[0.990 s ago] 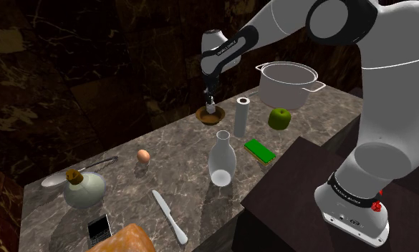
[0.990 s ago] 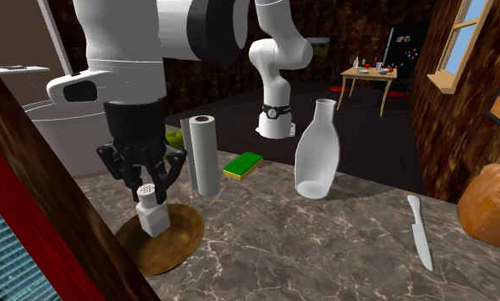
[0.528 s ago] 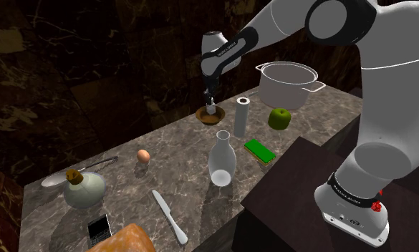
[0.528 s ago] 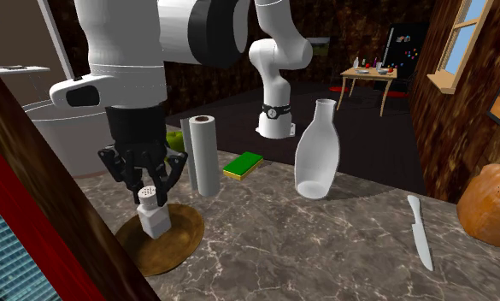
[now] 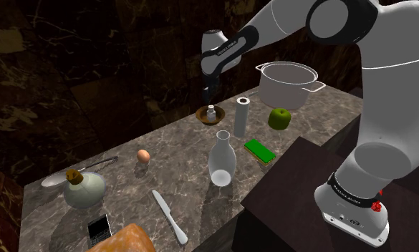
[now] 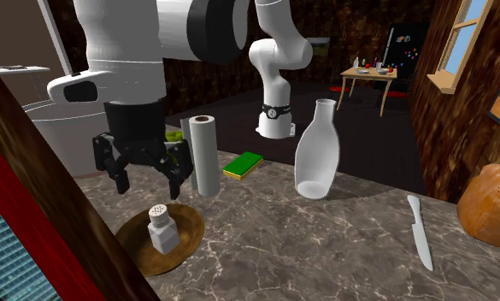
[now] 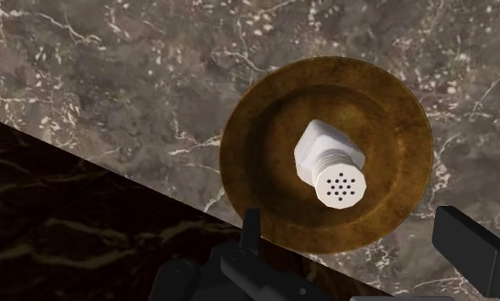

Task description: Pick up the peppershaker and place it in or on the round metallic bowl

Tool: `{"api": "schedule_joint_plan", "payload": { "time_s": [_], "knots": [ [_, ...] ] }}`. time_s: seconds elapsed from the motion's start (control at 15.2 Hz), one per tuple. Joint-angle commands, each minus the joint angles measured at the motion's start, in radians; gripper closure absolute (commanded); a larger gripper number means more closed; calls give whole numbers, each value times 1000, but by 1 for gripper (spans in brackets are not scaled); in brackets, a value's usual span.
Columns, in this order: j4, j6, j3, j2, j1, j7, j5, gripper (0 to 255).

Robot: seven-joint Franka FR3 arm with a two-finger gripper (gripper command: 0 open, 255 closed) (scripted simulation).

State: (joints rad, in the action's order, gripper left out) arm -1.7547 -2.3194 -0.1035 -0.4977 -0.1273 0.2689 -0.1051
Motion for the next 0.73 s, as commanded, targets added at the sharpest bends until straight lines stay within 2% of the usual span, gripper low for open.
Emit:
{"api": "schedule_joint_plan", "payload": {
  "time_s": [0.0, 0.13, 0.66],
  "knots": [
    [3, 38, -4, 35, -1, 2, 5, 0],
    [13, 82, -7, 70, -2, 6, 11, 0],
    [13, 82, -7, 70, -2, 6, 11, 0]
  ]
}}
